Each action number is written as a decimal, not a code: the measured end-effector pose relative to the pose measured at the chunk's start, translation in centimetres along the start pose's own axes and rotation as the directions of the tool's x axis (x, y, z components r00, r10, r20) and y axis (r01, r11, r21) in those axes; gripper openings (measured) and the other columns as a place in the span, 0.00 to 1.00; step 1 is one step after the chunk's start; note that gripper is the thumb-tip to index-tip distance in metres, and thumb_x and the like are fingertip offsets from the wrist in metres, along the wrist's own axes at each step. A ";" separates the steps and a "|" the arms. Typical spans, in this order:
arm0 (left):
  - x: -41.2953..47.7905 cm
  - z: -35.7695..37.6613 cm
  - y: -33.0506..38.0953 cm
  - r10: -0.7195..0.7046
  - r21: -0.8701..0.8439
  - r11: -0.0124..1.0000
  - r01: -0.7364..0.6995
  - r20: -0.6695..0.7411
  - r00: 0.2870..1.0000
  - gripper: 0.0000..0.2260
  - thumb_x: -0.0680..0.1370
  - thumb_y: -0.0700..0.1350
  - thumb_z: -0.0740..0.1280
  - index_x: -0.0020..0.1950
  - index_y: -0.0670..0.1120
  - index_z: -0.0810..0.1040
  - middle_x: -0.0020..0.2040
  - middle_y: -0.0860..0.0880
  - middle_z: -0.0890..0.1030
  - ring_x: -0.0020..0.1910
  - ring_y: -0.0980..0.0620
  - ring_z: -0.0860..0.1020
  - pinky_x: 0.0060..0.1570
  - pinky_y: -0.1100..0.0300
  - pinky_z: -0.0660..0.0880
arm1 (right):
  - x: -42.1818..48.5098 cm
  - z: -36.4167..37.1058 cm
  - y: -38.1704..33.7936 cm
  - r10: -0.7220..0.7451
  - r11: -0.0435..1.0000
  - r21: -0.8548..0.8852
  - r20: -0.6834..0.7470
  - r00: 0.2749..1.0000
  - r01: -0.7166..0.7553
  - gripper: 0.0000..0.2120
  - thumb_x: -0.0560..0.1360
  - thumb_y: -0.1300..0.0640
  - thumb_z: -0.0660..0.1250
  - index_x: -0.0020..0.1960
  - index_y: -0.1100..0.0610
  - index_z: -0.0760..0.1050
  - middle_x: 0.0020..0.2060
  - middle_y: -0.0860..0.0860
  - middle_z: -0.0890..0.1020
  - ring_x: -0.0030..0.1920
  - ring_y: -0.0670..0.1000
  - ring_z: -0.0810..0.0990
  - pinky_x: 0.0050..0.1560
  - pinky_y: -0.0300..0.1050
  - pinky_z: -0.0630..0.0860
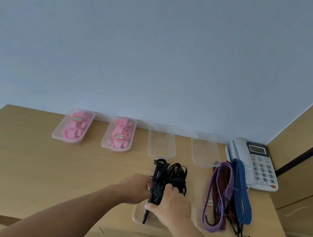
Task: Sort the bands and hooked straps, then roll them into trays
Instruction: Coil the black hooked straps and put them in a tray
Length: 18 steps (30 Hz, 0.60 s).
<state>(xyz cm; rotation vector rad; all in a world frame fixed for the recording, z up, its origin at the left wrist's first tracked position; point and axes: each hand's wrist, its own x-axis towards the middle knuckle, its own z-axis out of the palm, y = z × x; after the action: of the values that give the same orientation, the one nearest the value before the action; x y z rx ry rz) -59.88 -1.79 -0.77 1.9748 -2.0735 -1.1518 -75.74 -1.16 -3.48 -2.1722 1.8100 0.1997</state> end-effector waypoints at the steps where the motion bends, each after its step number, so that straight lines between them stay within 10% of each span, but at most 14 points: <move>1: 0.0 -0.1 -0.1 0.003 -0.004 1.000 -0.003 -0.003 1.000 0.14 0.77 0.48 0.62 0.61 0.48 0.77 0.55 0.52 0.79 0.53 0.51 0.75 0.50 0.60 0.70 | -0.1 0.2 -0.3 0.004 1.000 -0.005 0.001 1.000 -0.004 0.29 0.70 0.33 0.65 0.57 0.54 0.66 0.50 0.50 0.77 0.48 0.53 0.79 0.40 0.45 0.71; 11: 0.7 -3.7 0.6 0.069 -0.038 0.997 -0.074 -0.107 0.992 0.16 0.77 0.46 0.62 0.64 0.48 0.76 0.58 0.51 0.80 0.57 0.50 0.78 0.59 0.53 0.75 | 1.1 -7.1 1.1 0.038 0.964 0.265 -0.239 0.970 0.027 0.13 0.76 0.51 0.64 0.60 0.50 0.69 0.41 0.44 0.79 0.42 0.50 0.79 0.39 0.45 0.75; 18: 1.0 -6.7 4.4 0.224 -0.238 0.930 -0.279 -0.234 0.946 0.25 0.75 0.51 0.69 0.72 0.54 0.69 0.67 0.57 0.73 0.61 0.58 0.73 0.56 0.64 0.69 | 1.7 -15.6 1.0 0.039 0.767 0.590 -0.433 0.900 0.251 0.07 0.74 0.55 0.70 0.40 0.43 0.76 0.36 0.39 0.81 0.41 0.37 0.79 0.37 0.29 0.70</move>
<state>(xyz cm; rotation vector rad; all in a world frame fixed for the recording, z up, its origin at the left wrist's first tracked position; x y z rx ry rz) -60.28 -6.17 5.96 1.5759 -1.8859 -1.0632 -77.72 -7.93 10.61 -1.8750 1.5959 -0.8668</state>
